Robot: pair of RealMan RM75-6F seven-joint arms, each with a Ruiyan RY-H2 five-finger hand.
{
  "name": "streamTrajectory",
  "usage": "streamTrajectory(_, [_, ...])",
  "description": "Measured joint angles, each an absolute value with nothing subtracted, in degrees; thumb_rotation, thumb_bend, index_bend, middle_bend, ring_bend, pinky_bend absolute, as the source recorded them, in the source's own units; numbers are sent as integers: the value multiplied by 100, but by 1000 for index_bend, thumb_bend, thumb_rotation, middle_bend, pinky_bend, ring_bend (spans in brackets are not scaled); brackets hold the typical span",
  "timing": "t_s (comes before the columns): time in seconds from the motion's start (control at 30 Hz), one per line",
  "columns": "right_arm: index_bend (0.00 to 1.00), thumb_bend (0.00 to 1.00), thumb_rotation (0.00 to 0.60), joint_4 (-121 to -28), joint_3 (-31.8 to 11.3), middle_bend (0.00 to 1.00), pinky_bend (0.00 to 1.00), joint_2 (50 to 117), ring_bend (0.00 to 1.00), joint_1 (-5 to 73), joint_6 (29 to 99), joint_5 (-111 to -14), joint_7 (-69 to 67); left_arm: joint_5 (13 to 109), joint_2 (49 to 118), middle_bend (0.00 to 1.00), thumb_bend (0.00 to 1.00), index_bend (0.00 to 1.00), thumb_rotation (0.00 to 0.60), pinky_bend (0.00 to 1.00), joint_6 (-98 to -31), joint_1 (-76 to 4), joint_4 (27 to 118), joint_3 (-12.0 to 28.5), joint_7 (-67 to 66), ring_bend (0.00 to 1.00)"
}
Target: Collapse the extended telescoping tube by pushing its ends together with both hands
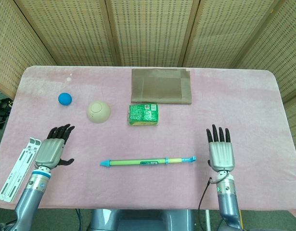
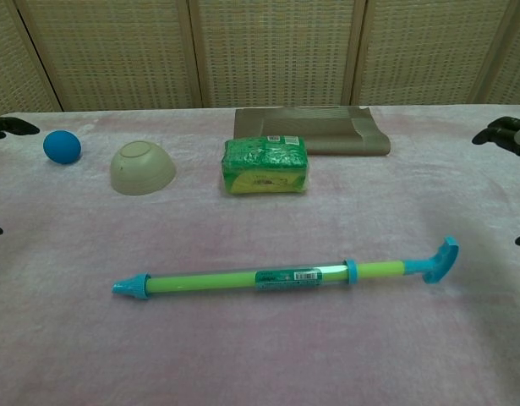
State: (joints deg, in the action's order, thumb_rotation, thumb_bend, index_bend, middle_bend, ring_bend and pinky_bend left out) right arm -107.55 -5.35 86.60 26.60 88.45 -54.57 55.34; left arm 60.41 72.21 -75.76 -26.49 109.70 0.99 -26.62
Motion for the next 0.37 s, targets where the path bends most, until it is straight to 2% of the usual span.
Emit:
streamTrajectory(0.2, [89, 222, 600, -10356, 64, 0, 0, 8261, 0, 2281, 8763, -6700, 4099, 7322, 7325, 0, 174, 0, 600, 0, -8503, -1978, 10162, -300, -2051, 0])
streamTrajectory(0.37, [87, 217, 600, -9557, 553, 0, 0, 8026, 0, 1869, 8894, -7833, 2747, 7964, 7374, 0, 175, 0, 600, 0, -8988, -1431, 9456, -601, -1437, 0])
